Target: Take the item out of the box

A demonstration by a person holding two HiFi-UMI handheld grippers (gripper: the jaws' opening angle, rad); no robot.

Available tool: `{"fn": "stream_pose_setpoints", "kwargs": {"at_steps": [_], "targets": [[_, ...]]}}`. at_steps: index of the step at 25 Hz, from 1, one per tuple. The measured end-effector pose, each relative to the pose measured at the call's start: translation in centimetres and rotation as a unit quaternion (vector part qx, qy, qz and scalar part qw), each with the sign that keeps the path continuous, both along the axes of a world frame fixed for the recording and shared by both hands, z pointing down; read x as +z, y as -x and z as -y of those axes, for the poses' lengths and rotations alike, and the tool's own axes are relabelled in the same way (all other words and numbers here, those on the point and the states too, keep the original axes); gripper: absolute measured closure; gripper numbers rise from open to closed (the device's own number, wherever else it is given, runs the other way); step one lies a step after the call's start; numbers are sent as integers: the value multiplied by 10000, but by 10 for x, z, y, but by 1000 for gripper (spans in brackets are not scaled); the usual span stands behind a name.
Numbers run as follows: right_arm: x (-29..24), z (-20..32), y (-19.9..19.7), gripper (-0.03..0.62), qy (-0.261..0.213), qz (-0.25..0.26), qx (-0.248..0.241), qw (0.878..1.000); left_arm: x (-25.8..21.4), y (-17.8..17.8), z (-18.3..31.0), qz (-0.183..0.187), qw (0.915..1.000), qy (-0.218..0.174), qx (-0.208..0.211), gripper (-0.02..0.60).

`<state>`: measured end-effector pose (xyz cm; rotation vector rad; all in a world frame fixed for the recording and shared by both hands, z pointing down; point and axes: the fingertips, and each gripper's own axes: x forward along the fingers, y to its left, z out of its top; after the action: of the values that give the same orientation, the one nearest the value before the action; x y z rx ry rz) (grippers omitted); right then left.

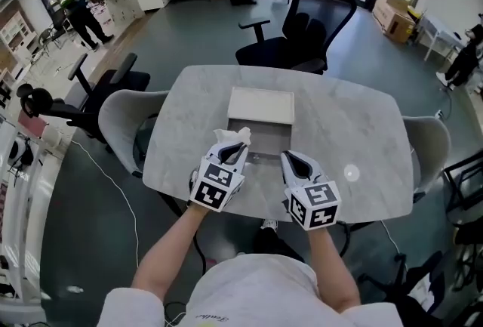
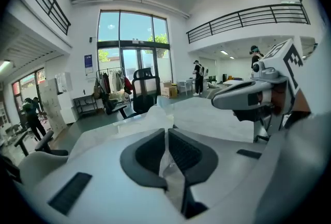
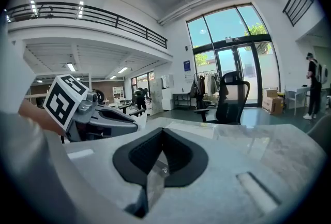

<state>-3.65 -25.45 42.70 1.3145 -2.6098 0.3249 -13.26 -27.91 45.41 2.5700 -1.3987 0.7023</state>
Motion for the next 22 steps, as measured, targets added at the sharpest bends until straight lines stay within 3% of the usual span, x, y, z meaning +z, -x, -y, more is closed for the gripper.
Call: {"fn": "stream_pose_setpoints", "kwargs": {"at_steps": [11, 22], "targets": [[-8, -45, 10, 592, -243, -182, -111, 9995, -9, 19, -57, -1084, 9907, -155, -808, 557], [-6, -66, 10, 592, -310, -246, -121, 9991, -8, 14, -80, -1322, 9872, -112, -890, 557]]}}
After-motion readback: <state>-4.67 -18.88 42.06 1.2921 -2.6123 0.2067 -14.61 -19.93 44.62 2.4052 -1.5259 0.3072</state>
